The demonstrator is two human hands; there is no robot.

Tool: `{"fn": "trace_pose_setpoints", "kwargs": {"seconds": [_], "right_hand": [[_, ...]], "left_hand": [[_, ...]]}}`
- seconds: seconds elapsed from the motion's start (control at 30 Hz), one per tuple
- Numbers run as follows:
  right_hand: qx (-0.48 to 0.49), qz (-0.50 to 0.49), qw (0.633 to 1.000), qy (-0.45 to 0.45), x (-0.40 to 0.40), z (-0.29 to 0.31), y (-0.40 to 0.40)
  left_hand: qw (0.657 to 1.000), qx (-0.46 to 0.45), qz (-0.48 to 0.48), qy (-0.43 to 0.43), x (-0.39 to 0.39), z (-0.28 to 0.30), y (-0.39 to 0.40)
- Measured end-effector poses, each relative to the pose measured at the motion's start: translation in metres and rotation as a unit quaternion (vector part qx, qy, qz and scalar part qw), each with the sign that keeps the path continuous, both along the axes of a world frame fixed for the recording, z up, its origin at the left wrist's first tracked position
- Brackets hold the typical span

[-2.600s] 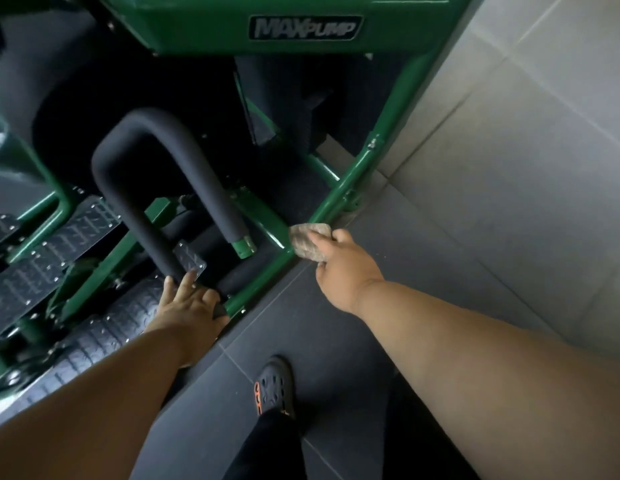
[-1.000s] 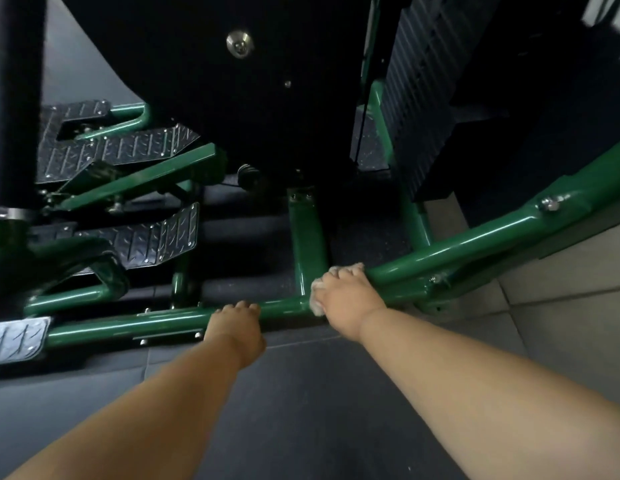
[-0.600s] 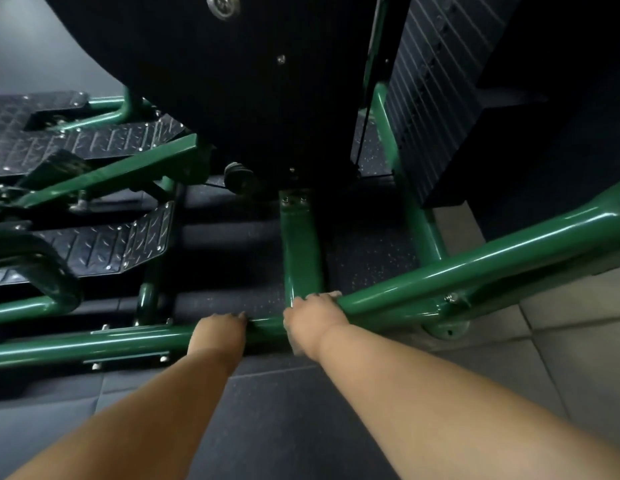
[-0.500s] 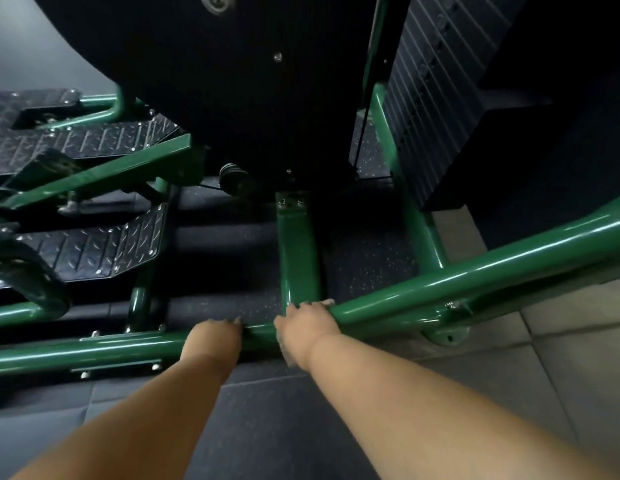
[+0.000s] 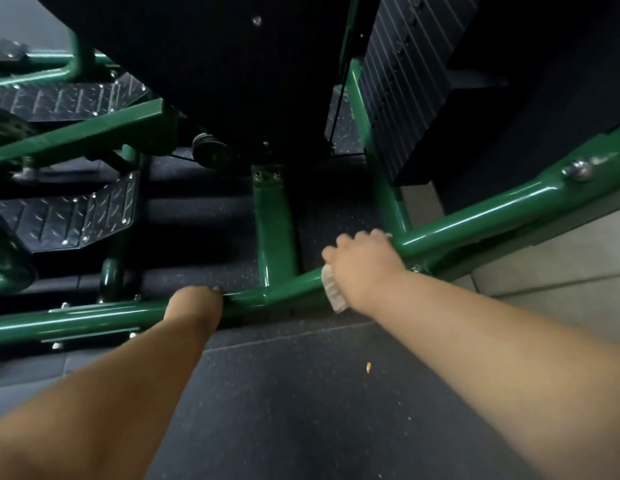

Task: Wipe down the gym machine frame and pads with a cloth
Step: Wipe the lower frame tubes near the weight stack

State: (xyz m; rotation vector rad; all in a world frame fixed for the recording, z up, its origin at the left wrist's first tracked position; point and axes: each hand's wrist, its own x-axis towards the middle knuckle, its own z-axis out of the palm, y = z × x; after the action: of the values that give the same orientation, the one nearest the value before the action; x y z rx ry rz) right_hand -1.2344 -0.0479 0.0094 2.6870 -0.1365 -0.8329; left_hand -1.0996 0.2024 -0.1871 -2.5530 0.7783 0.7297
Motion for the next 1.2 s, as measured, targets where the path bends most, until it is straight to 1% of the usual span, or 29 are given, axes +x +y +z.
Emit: {"fn": "trace_pose_setpoints", "kwargs": {"seconds": [0.1, 0.23, 0.33, 0.4, 0.5, 0.6, 0.67, 0.7, 0.77, 0.9, 0.97, 1.03, 1.1, 1.13, 1.2], "right_hand": [[-0.015, -0.039, 0.999, -0.015, -0.008, 0.009, -0.009], [0.004, -0.050, 0.998, -0.031, 0.003, -0.032, 0.016], [0.017, -0.034, 0.999, -0.014, 0.014, -0.046, 0.024], [0.001, -0.010, 1.000, -0.012, 0.015, -0.034, 0.019], [-0.037, -0.005, 0.999, -0.029, 0.001, 0.010, -0.011], [-0.078, -0.063, 0.994, -0.051, -0.018, 0.077, -0.061], [-0.088, -0.100, 0.989, -0.064, -0.028, 0.102, -0.080], [-0.090, -0.100, 0.989, -0.067, -0.029, 0.102, -0.081], [-0.093, -0.066, 0.991, -0.067, -0.025, 0.084, -0.067], [-0.079, -0.032, 0.996, -0.016, -0.009, 0.026, -0.023], [-0.076, -0.019, 0.997, -0.015, -0.010, 0.017, -0.017], [-0.081, -0.003, 0.996, -0.045, -0.017, 0.030, -0.028], [-0.129, 0.005, 0.989, -0.067, -0.029, 0.054, -0.052], [-0.152, -0.010, 0.985, -0.081, -0.035, 0.069, -0.070], [-0.163, -0.051, 0.976, -0.135, -0.050, 0.097, -0.101]], "left_hand": [[1.000, 0.004, -0.014, -0.007, -0.001, 0.003, -0.002], [0.999, 0.030, -0.029, -0.018, -0.001, 0.008, -0.002], [0.999, 0.020, -0.018, -0.018, -0.002, 0.007, -0.002], [1.000, 0.019, -0.009, -0.014, -0.002, 0.010, -0.002], [1.000, 0.008, 0.001, -0.014, -0.006, 0.013, -0.003], [1.000, 0.005, -0.005, -0.028, -0.008, 0.016, -0.004], [1.000, 0.003, -0.005, -0.028, -0.008, 0.016, -0.004], [1.000, 0.000, -0.001, -0.027, -0.009, 0.018, -0.005], [1.000, -0.003, 0.006, -0.030, -0.012, 0.020, -0.007], [0.999, -0.008, 0.014, -0.034, -0.014, 0.020, -0.006], [0.999, -0.011, 0.025, -0.030, -0.014, 0.020, -0.006], [0.999, -0.011, 0.027, -0.025, -0.013, 0.018, -0.005], [0.999, -0.011, 0.028, -0.024, -0.013, 0.018, -0.005], [0.999, -0.008, 0.029, -0.023, -0.013, 0.018, -0.005], [0.999, -0.008, 0.029, -0.021, -0.013, 0.016, -0.006]]}}
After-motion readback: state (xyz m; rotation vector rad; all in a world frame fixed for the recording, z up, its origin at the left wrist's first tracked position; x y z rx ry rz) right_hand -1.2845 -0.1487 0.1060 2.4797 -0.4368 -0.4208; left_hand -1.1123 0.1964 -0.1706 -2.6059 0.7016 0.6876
